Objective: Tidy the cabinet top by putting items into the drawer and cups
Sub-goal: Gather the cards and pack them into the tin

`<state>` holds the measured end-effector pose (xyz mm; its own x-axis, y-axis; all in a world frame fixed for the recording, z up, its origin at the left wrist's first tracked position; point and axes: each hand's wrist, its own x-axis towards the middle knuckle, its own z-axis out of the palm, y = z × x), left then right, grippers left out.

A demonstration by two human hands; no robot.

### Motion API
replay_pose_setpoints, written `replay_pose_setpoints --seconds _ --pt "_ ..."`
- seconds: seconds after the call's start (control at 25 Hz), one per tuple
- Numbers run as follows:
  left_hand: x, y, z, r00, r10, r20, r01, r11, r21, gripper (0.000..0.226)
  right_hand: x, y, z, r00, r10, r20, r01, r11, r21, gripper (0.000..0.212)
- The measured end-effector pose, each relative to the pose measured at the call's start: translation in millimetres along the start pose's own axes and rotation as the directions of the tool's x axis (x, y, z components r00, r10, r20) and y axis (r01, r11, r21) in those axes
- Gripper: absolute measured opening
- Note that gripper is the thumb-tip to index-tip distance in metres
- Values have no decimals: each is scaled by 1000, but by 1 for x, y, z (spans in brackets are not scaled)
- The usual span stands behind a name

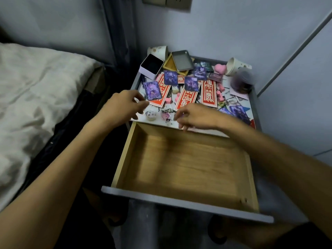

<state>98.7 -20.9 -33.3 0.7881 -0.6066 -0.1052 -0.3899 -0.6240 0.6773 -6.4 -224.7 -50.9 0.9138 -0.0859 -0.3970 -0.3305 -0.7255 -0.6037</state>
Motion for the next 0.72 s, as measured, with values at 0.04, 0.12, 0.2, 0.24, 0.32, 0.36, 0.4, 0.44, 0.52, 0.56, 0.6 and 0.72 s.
replay_pose_setpoints --seconds 0.04,0.12,0.2,0.24,0.32,0.36,0.4,0.44,0.52,0.56,0.6,0.72 --pt "12 -1 -1 999 -7 -41 5 999 -39 21 11 -6 -14 999 -17 -43 14 998 -67 19" --pt "42 -10 -6 993 -57 -105 39 985 -170 18 47 -15 -39 986 -105 -126 60 945 -321 23" --pt "63 -17 -4 983 -124 -134 71 935 -349 13 85 -19 -55 958 -178 -223 71 906 -417 27" --pt "73 -22 -3 975 -163 -149 83 897 -434 10 109 -20 -60 943 -192 -272 71 914 -399 29" --pt "90 -29 0 956 -222 -192 82 831 -551 10 153 -21 -59 908 -218 -357 63 915 -398 32" --pt "94 -32 1 948 -232 -218 69 819 -570 9 171 -21 -54 896 -236 -376 61 904 -424 34" --pt "99 -37 -1 939 -228 -257 45 824 -565 8 189 -23 -50 886 -254 -388 63 895 -442 35" --pt "102 -40 -3 931 -213 -297 19 839 -543 6 200 -24 -47 876 -263 -404 58 890 -452 36" --pt "107 -46 -7 920 -199 -336 -4 856 -517 3 214 -21 -42 860 -264 -437 45 892 -450 35" --pt "108 -48 -8 927 -197 -320 -2 848 -531 6 219 -19 -40 851 -262 -455 39 896 -443 37" --pt "108 -49 -9 935 -198 -293 4 834 -552 11 225 -19 -39 847 -264 -462 33 892 -450 38" --pt "109 -43 -9 940 -239 -245 29 768 -639 16 235 -21 -40 842 -278 -462 11 866 -500 30"
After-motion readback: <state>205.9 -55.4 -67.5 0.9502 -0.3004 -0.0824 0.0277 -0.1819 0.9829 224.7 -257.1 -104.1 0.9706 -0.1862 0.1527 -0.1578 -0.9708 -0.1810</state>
